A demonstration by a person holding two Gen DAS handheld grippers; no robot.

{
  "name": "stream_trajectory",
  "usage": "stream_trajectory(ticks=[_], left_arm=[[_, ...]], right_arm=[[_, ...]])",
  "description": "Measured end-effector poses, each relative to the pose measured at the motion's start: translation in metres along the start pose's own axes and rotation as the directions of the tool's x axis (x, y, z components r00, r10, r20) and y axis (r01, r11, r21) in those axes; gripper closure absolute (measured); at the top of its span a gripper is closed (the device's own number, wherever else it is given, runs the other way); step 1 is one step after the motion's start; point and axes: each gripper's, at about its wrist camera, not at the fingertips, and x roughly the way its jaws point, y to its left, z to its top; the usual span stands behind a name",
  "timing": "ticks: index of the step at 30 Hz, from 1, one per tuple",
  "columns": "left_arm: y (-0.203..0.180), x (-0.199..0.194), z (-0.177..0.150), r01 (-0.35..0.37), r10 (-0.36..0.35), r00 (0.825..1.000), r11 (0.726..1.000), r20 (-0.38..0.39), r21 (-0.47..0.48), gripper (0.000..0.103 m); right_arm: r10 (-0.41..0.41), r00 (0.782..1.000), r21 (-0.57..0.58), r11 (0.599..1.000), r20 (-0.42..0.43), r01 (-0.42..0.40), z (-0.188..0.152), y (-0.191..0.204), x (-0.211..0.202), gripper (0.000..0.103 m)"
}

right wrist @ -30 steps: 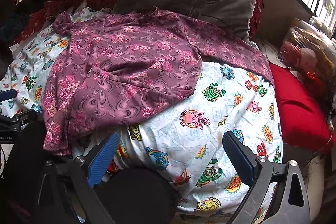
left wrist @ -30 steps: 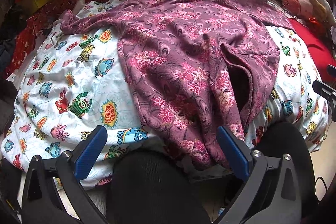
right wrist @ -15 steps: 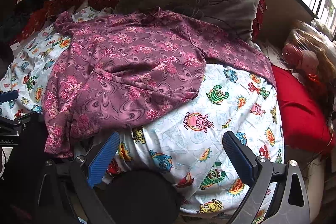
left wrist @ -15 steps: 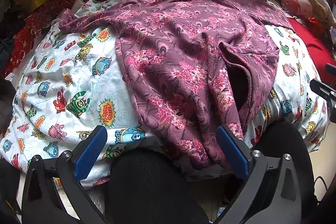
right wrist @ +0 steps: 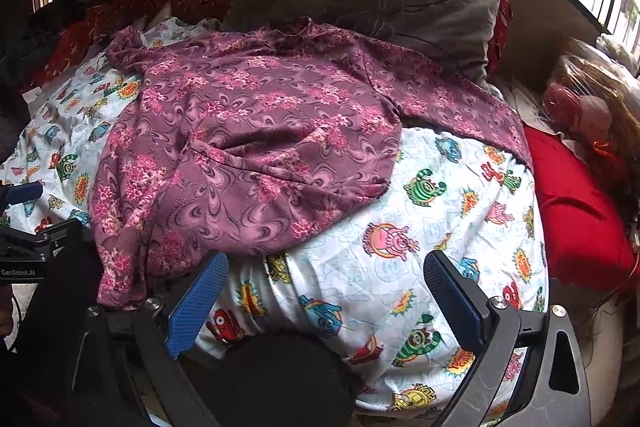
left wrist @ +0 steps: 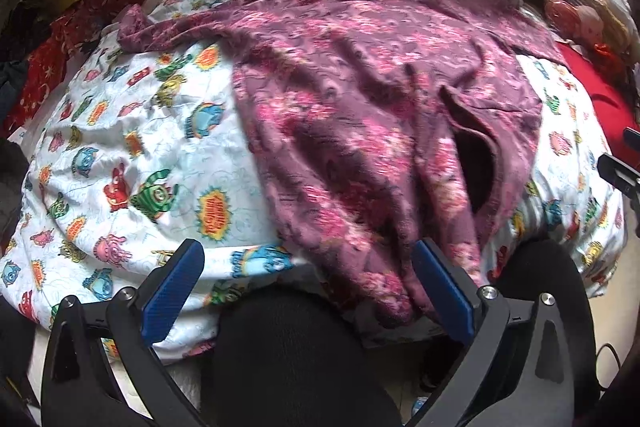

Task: Fold small clothes
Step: 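Grasp the shirt hem with the right gripper while the left gripper grasps the hem too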

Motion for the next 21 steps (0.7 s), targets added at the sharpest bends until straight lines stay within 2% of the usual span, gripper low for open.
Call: stream_trajectory(ticks=[5, 10, 13, 14, 15, 16, 17, 18, 19, 21], left_arm=[[0.028, 0.015, 0.006, -0.029, 0.025, 0.998, 0.997, -0.055, -0.075, 0.000], [0.042, 0.035, 0.006, -0.055, 0.044, 0.990, 0.995, -0.134, -0.082, 0.000], [0.041, 0.046, 0.004, -0.032, 0.015, 0.982, 0.996, -0.188, -0.089, 0.000], [0.040, 0.051, 0.003, -0.011, -0.009, 0.977, 0.996, -0.213, -0.094, 0.000], [0.039, 0.056, 0.002, 0.011, -0.035, 0.971, 0.995, -0.238, -0.101, 0.000], [0.038, 0.059, 0.001, 0.033, -0.061, 0.965, 0.993, -0.256, -0.111, 0.000], [0.037, 0.062, 0.000, 0.049, -0.080, 0.960, 0.991, -0.268, -0.122, 0.000], [0.037, 0.064, -0.001, 0.065, -0.100, 0.955, 0.989, -0.279, -0.131, 0.000], [0.035, 0.067, -0.001, 0.081, -0.118, 0.949, 0.987, -0.291, -0.136, 0.000], [0.030, 0.072, -0.001, 0.107, -0.144, 0.939, 0.985, -0.313, -0.134, 0.000]], right_arm=[[0.079, 0.997, 0.005, 0.997, -0.017, -0.079, 0.021, 0.017, 0.013, 0.005], [0.161, 0.985, -0.037, 0.986, -0.065, -0.164, 0.041, 0.055, 0.038, 0.005], [0.197, 0.972, -0.061, 0.977, -0.128, -0.206, 0.045, 0.080, 0.062, 0.005], [0.197, 0.968, -0.067, 0.976, -0.154, -0.209, 0.045, 0.087, 0.071, 0.009], [0.189, 0.965, -0.075, 0.976, -0.180, -0.205, 0.044, 0.092, 0.079, 0.014], [0.186, 0.960, -0.085, 0.975, -0.209, -0.207, 0.043, 0.095, 0.086, 0.030], [0.187, 0.953, -0.091, 0.973, -0.240, -0.214, 0.042, 0.096, 0.093, 0.052], [0.192, 0.945, -0.088, 0.971, -0.264, -0.222, 0.041, 0.093, 0.098, 0.065], [0.210, 0.936, -0.069, 0.969, -0.283, -0.239, 0.039, 0.087, 0.101, 0.089], [0.260, 0.926, -0.013, 0.962, -0.273, -0.274, 0.036, 0.067, 0.098, 0.093]])
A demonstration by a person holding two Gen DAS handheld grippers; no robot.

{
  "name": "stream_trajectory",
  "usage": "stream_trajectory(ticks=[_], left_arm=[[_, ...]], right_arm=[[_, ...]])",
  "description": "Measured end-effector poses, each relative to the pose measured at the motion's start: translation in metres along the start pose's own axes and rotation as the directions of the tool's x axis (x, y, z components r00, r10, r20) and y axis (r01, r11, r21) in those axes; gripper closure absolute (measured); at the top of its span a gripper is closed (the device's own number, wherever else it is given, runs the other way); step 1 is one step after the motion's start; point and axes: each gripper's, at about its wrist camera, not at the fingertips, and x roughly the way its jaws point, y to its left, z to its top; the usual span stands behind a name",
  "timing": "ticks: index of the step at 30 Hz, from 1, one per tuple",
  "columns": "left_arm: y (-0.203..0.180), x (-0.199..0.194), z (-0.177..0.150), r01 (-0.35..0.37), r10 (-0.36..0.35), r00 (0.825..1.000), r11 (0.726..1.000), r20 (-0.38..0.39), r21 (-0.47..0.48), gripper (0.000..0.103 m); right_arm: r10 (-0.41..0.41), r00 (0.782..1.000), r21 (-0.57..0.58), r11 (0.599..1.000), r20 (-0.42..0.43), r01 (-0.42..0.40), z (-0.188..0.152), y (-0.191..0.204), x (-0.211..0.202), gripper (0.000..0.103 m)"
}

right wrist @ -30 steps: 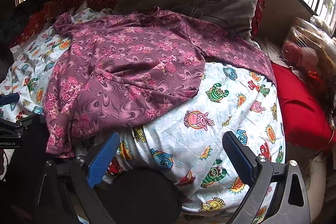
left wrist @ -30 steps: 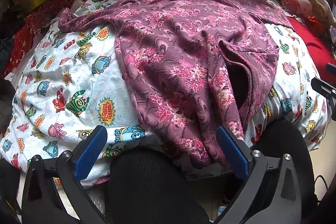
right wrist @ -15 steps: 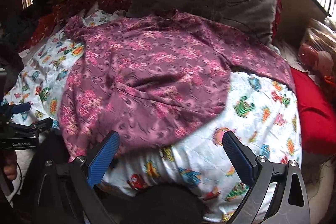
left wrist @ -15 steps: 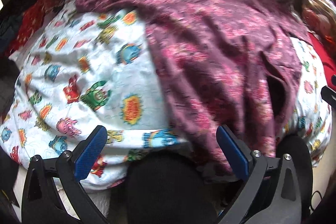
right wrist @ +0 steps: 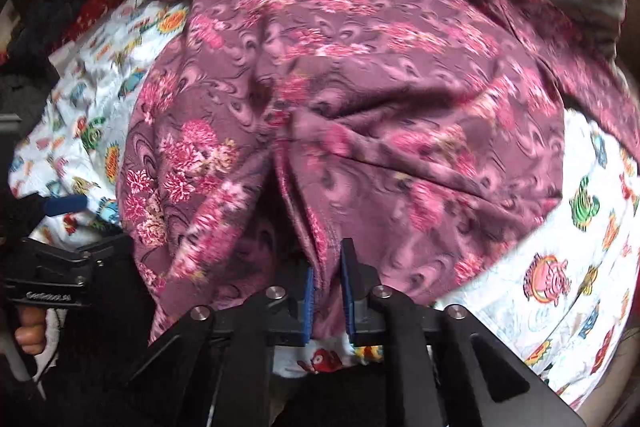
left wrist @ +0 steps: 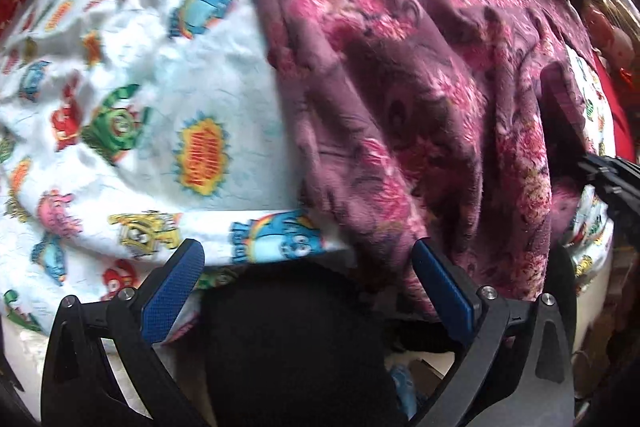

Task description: Fold small clothes

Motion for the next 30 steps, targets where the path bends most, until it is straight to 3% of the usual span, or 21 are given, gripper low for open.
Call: stream_trajectory(ticks=[4, 5, 6, 8, 12, 15, 19, 24, 28, 30], left_arm=[[-0.007, 0.010, 0.006, 0.045, -0.045, 0.999, 0.999, -0.013, 0.006, 0.001], [-0.008, 0.012, 0.007, 0.079, -0.079, 0.997, 0.997, -0.010, -0.009, 0.018], [-0.009, 0.014, 0.008, 0.100, -0.100, 0.995, 0.995, -0.013, -0.017, 0.057], [-0.012, 0.019, 0.011, 0.149, -0.150, 0.987, 0.989, -0.053, -0.024, 0.097], [0.002, -0.001, 0.009, 0.184, -0.187, 0.982, 0.980, -0.024, -0.072, 0.098], [0.022, -0.043, 0.005, 0.236, -0.232, 0.972, 0.966, 0.046, -0.105, 0.098], [0.039, -0.073, -0.007, 0.201, -0.192, 0.977, 0.975, 0.096, -0.095, 0.098], [0.042, -0.049, 0.002, 0.130, -0.131, 0.991, 0.985, 0.005, -0.109, 0.098], [0.060, -0.042, -0.008, 0.178, -0.181, 0.984, 0.969, 0.000, -0.170, 0.095], [0.066, -0.040, -0.011, 0.216, -0.219, 0.976, 0.959, 0.001, -0.181, 0.073]], right_arm=[[0.040, 0.997, 0.054, 0.998, 0.068, -0.044, -0.020, -0.037, -0.030, 0.098], [0.034, 0.996, 0.064, 0.997, 0.077, -0.039, -0.026, -0.044, -0.037, 0.098], [0.031, 0.996, 0.078, 0.996, 0.086, -0.037, -0.032, -0.053, -0.043, 0.099], [0.032, 0.994, 0.111, 0.993, 0.100, -0.043, -0.041, -0.070, -0.056, 0.099], [0.039, 0.988, 0.180, 0.981, 0.152, -0.066, -0.060, -0.098, -0.079, 0.099], [0.083, 0.974, 0.244, 0.960, 0.213, -0.135, -0.076, -0.118, -0.100, 0.099], [0.129, 0.959, 0.321, 0.924, 0.253, -0.209, -0.105, -0.141, -0.116, 0.099], [0.189, 0.974, 0.402, 0.888, 0.127, -0.224, -0.135, -0.151, -0.070, 0.099], [0.140, 0.990, 0.460, 0.878, 0.025, -0.136, -0.150, -0.157, -0.051, 0.093], [0.132, 0.989, 0.492, 0.858, 0.066, -0.147, -0.152, -0.168, -0.059, 0.093]])
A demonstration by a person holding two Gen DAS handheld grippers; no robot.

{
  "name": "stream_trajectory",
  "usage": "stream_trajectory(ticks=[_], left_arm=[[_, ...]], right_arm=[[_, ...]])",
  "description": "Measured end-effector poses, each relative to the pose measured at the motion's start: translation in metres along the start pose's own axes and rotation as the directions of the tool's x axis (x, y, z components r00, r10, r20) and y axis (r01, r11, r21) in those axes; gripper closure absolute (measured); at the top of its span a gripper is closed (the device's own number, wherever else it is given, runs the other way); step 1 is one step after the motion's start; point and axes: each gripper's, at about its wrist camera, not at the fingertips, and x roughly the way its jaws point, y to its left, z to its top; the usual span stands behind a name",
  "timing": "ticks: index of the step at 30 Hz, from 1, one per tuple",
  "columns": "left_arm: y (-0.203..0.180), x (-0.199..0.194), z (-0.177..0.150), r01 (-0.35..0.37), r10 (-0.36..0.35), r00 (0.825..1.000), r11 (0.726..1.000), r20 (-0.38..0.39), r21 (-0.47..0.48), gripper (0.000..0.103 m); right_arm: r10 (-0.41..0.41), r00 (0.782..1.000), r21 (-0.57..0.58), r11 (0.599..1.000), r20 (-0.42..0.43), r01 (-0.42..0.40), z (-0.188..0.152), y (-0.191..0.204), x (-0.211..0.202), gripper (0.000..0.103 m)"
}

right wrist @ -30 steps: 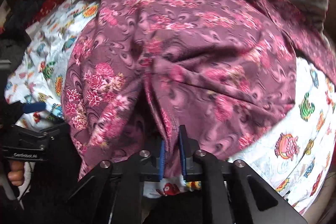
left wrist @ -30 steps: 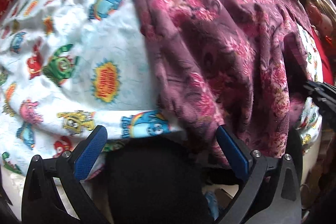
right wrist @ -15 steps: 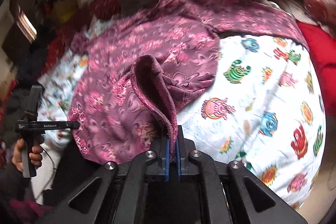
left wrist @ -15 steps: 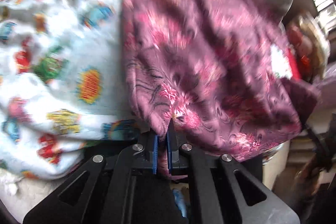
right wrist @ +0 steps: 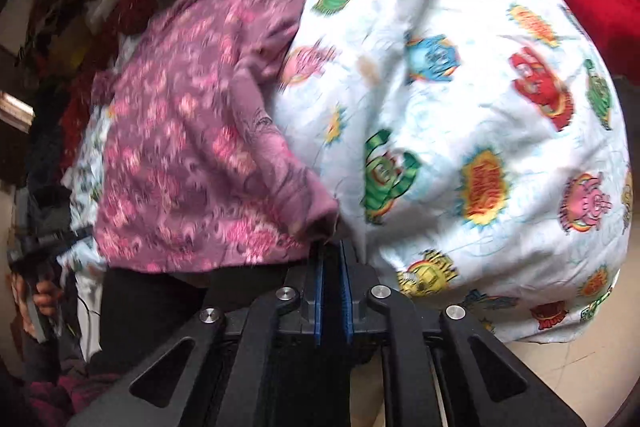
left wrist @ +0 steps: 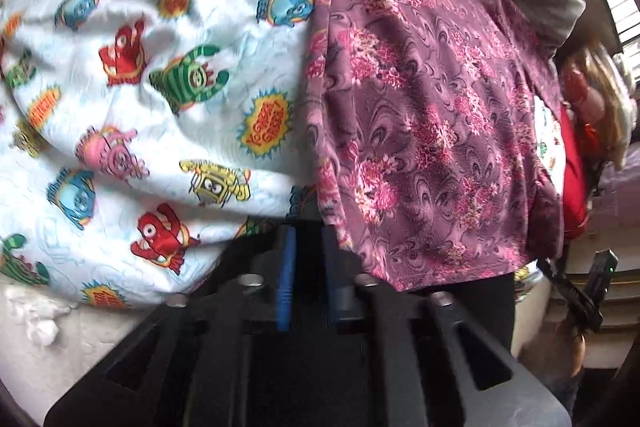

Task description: Fold small clothes

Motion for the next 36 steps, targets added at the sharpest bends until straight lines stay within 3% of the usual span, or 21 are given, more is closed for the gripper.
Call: stream_trajectory(ticks=[2, 3, 4, 5, 10, 13, 16, 17, 18, 22, 23, 24, 25, 26, 29, 31, 32, 34, 36], left_arm=[[0.001, 0.002, -0.002, 0.018, -0.018, 1.000, 1.000, 0.008, -0.013, 0.056], [0.002, 0.004, -0.002, 0.031, -0.031, 0.999, 0.999, 0.010, -0.016, 0.055], [0.002, 0.004, -0.002, 0.056, -0.056, 0.998, 0.998, 0.006, -0.018, 0.055], [-0.002, 0.009, 0.001, 0.092, -0.092, 0.996, 0.996, -0.004, -0.017, 0.055], [-0.019, 0.025, 0.006, 0.185, -0.186, 0.982, 0.982, -0.033, -0.033, 0.048], [-0.024, 0.023, 0.006, 0.221, -0.223, 0.974, 0.975, -0.052, -0.034, 0.048], [-0.023, 0.013, 0.004, 0.265, -0.266, 0.963, 0.964, -0.035, -0.036, 0.047], [-0.023, 0.009, 0.004, 0.269, -0.270, 0.962, 0.963, -0.031, -0.032, 0.043], [-0.022, 0.007, 0.004, 0.247, -0.248, 0.968, 0.969, -0.035, -0.022, 0.038], [-0.023, 0.022, 0.003, 0.138, -0.137, 0.987, 0.990, -0.082, 0.007, 0.038], [-0.023, 0.026, 0.001, 0.121, -0.120, 0.989, 0.993, -0.087, 0.007, 0.044], [-0.025, 0.028, -0.001, 0.103, -0.101, 0.992, 0.995, -0.079, 0.018, 0.081], [-0.027, 0.028, -0.001, 0.082, -0.079, 0.994, 0.996, -0.075, 0.043, 0.102], [-0.029, 0.026, -0.002, 0.067, -0.062, 0.995, 0.996, -0.075, 0.055, 0.101], [-0.024, -0.010, -0.001, 0.099, -0.099, 0.995, 0.995, -0.001, 0.023, 0.101], [-0.018, -0.051, -0.001, 0.173, -0.172, 0.983, 0.985, 0.065, 0.001, 0.101], [-0.016, -0.068, -0.002, 0.173, -0.173, 0.980, 0.985, 0.094, 0.004, 0.101], [-0.013, -0.085, -0.005, 0.145, -0.145, 0.982, 0.989, 0.124, 0.014, 0.101], [-0.008, -0.082, -0.011, 0.100, -0.100, 0.990, 0.995, 0.101, 0.012, 0.101]], right_arm=[[0.003, 0.998, 0.041, 0.999, 0.066, -0.005, 0.008, -0.008, -0.013, 0.082], [-0.003, 0.996, 0.057, 0.998, 0.093, -0.003, 0.012, -0.010, -0.017, 0.076], [0.003, 0.993, 0.069, 0.998, 0.114, -0.011, 0.018, -0.010, -0.020, 0.060], [0.015, 0.991, 0.071, 0.997, 0.132, -0.024, 0.025, -0.007, -0.020, 0.052], [0.031, 0.988, 0.005, 0.999, 0.148, -0.032, 0.057, 0.018, 0.002, 0.047], [0.003, 0.997, -0.049, 0.999, 0.073, 0.000, 0.059, 0.024, 0.024, 0.047], [-0.020, 0.998, -0.096, 0.995, 0.055, 0.026, 0.055, 0.032, 0.032, 0.048], [-0.018, 0.998, -0.104, 0.994, 0.055, 0.024, 0.049, 0.031, 0.029, 0.048], [-0.010, 0.998, -0.102, 0.995, 0.056, 0.015, 0.048, 0.030, 0.028, 0.048], [-0.020, 0.998, -0.108, 0.994, 0.055, 0.025, 0.046, 0.028, 0.028, 0.050], [-0.029, 0.998, -0.105, 0.994, 0.052, 0.035, 0.048, 0.027, 0.029, 0.056], [-0.031, 0.998, -0.104, 0.994, 0.049, 0.035, 0.048, 0.026, 0.030, 0.063], [-0.020, 0.999, -0.107, 0.994, 0.043, 0.025, 0.048, 0.025, 0.029, 0.090], [0.005, 0.999, -0.112, 0.994, 0.035, -0.001, 0.048, 0.025, 0.028, 0.100], [0.119, 0.989, -0.099, 0.989, 0.090, -0.110, 0.048, 0.027, 0.000, 0.100], [0.221, 0.962, -0.079, 0.974, 0.162, -0.210, 0.050, 0.026, -0.037, 0.101], [0.255, 0.947, -0.074, 0.967, 0.195, -0.245, 0.050, 0.024, -0.055, 0.101], [0.272, 0.930, -0.065, 0.962, 0.247, -0.265, 0.047, 0.019, -0.081, 0.101], [0.248, 0.937, -0.047, 0.969, 0.244, -0.244, 0.041, 0.014, -0.083, 0.101]])
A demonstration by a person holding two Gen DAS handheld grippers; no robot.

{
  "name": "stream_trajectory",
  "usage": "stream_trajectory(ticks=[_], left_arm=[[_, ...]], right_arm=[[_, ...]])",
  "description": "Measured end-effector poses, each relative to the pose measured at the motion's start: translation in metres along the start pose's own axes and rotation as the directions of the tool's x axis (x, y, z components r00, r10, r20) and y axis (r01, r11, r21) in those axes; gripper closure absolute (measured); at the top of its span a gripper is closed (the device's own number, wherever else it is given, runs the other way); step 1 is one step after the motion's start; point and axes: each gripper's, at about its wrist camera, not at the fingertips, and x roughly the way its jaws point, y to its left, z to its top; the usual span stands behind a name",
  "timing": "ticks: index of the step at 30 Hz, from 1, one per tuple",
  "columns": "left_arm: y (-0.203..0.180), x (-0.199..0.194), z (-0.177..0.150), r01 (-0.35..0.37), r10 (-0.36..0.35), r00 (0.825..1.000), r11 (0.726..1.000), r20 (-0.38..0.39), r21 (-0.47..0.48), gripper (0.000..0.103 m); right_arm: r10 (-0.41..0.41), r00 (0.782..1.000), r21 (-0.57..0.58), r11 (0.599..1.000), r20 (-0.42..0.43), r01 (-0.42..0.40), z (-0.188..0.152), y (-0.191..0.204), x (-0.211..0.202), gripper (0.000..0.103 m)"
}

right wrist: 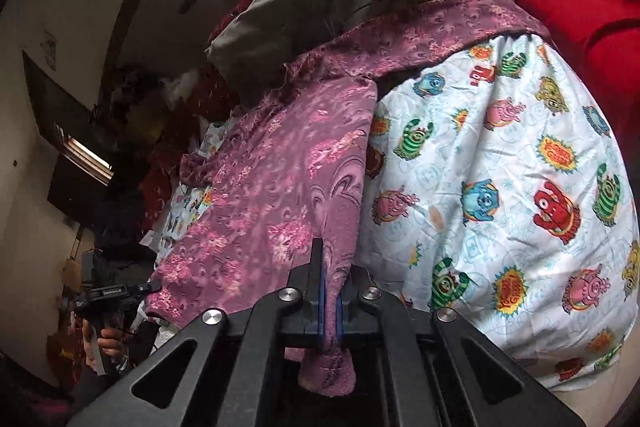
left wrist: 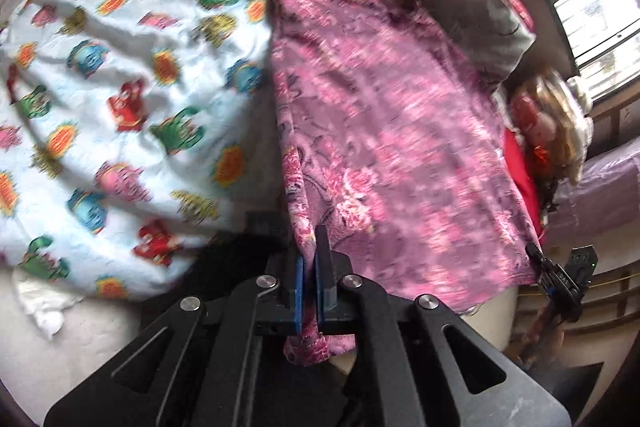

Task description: Fold small clothes

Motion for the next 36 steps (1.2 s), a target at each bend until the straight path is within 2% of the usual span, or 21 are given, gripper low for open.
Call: stream_trajectory(ticks=[3, 5, 7, 10, 11, 12, 14, 15, 16, 17, 18, 20, 22, 25, 27, 28, 29, 31, 33, 35, 36], left_arm=[[0.017, 0.030, -0.012, -0.068, 0.066, 0.994, 0.997, -0.083, -0.022, 0.101], [0.033, 0.058, -0.024, -0.087, 0.075, 0.983, 0.994, -0.166, -0.070, 0.101], [0.042, 0.066, -0.028, -0.094, 0.076, 0.979, 0.992, -0.191, -0.086, 0.100], [0.043, 0.053, -0.021, -0.056, 0.042, 0.983, 0.996, -0.178, -0.072, 0.100], [0.041, 0.046, -0.019, -0.047, 0.037, 0.985, 0.997, -0.168, -0.056, 0.100], [0.038, 0.036, -0.013, -0.049, 0.044, 0.989, 0.998, -0.143, -0.032, 0.100], [0.027, 0.015, 0.000, -0.053, 0.055, 0.996, 0.998, -0.076, 0.024, 0.099], [0.018, 0.006, 0.009, -0.050, 0.053, 0.998, 0.997, -0.041, 0.054, 0.096], [0.014, 0.004, 0.018, -0.049, 0.051, 0.998, 0.996, -0.022, 0.072, 0.095], [0.000, 0.002, 0.031, -0.059, 0.058, 0.998, 0.992, 0.013, 0.111, 0.086], [-0.009, 0.006, 0.038, -0.075, 0.071, 0.997, 0.989, 0.032, 0.131, 0.069], [-0.032, 0.023, 0.060, -0.132, 0.119, 0.989, 0.977, 0.082, 0.169, 0.050], [-0.047, 0.053, 0.079, -0.163, 0.148, 0.984, 0.972, 0.099, 0.168, 0.049], [-0.055, 0.097, 0.095, -0.211, 0.200, 0.976, 0.967, 0.088, 0.145, 0.049], [-0.055, 0.130, 0.100, -0.267, 0.263, 0.964, 0.954, 0.047, 0.135, 0.050], [-0.054, 0.144, 0.102, -0.286, 0.287, 0.958, 0.949, 0.014, 0.131, 0.050], [-0.054, 0.151, 0.102, -0.305, 0.307, 0.952, 0.943, 0.005, 0.131, 0.050], [-0.060, 0.147, 0.104, -0.301, 0.300, 0.954, 0.941, 0.030, 0.156, 0.049], [-0.070, 0.140, 0.113, -0.254, 0.255, 0.967, 0.949, 0.023, 0.185, 0.049], [-0.082, 0.134, 0.126, -0.223, 0.219, 0.975, 0.955, 0.045, 0.198, 0.049], [-0.089, 0.132, 0.133, -0.215, 0.208, 0.977, 0.955, 0.058, 0.206, 0.049]], right_arm=[[-0.084, 0.994, 0.013, 0.996, -0.073, 0.085, -0.019, -0.019, 0.022, 0.101], [-0.117, 0.985, 0.052, 0.991, -0.126, 0.124, -0.031, -0.038, 0.042, 0.101], [-0.147, 0.972, 0.088, 0.982, -0.183, 0.165, -0.043, -0.056, 0.062, 0.100], [-0.182, 0.957, 0.077, 0.976, -0.227, 0.204, -0.045, -0.064, 0.073, 0.100], [-0.192, 0.954, 0.071, 0.974, -0.230, 0.213, -0.041, -0.063, 0.073, 0.094], [-0.220, 0.947, 0.056, 0.969, -0.232, 0.239, -0.035, -0.061, 0.072, 0.094], [-0.341, 0.921, 0.002, 0.938, -0.188, 0.347, -0.017, -0.052, 0.064, 0.093], [-0.365, 0.919, -0.026, 0.931, -0.147, 0.365, -0.007, -0.043, 0.059, 0.093], [-0.348, 0.932, -0.047, 0.937, -0.102, 0.345, 0.005, -0.034, 0.055, 0.092], [-0.312, 0.948, -0.063, 0.949, -0.065, 0.308, 0.017, -0.027, 0.054, 0.091], [-0.280, 0.959, -0.084, 0.958, -0.038, 0.276, 0.028, -0.017, 0.056, 0.090], [-0.246, 0.969, -0.140, 0.960, -0.001, 0.243, 0.049, 0.001, 0.072, 0.086], [-0.237, 0.972, -0.181, 0.955, 0.005, 0.234, 0.065, 0.011, 0.098, 0.086], [-0.241, 0.970, -0.200, 0.952, -0.017, 0.233, 0.071, 0.009, 0.142, 0.086], [-0.296, 0.951, -0.211, 0.939, -0.095, 0.271, 0.070, -0.003, 0.173, 0.086], [-0.323, 0.934, -0.205, 0.935, -0.150, 0.291, 0.070, -0.013, 0.185, 0.091], [-0.300, 0.940, -0.184, 0.945, -0.161, 0.271, 0.073, -0.019, 0.186, 0.093], [-0.209, 0.970, -0.098, 0.975, -0.123, 0.198, 0.089, -0.032, 0.169, 0.090], [-0.170, 0.985, 0.028, 0.985, -0.019, 0.171, 0.116, -0.060, 0.138, 0.084], [-0.164, 0.983, 0.170, 0.974, 0.077, 0.149, 0.143, -0.099, 0.113, 0.075], [-0.185, 0.975, 0.256, 0.955, 0.121, 0.149, 0.157, -0.125, 0.100, 0.073]])
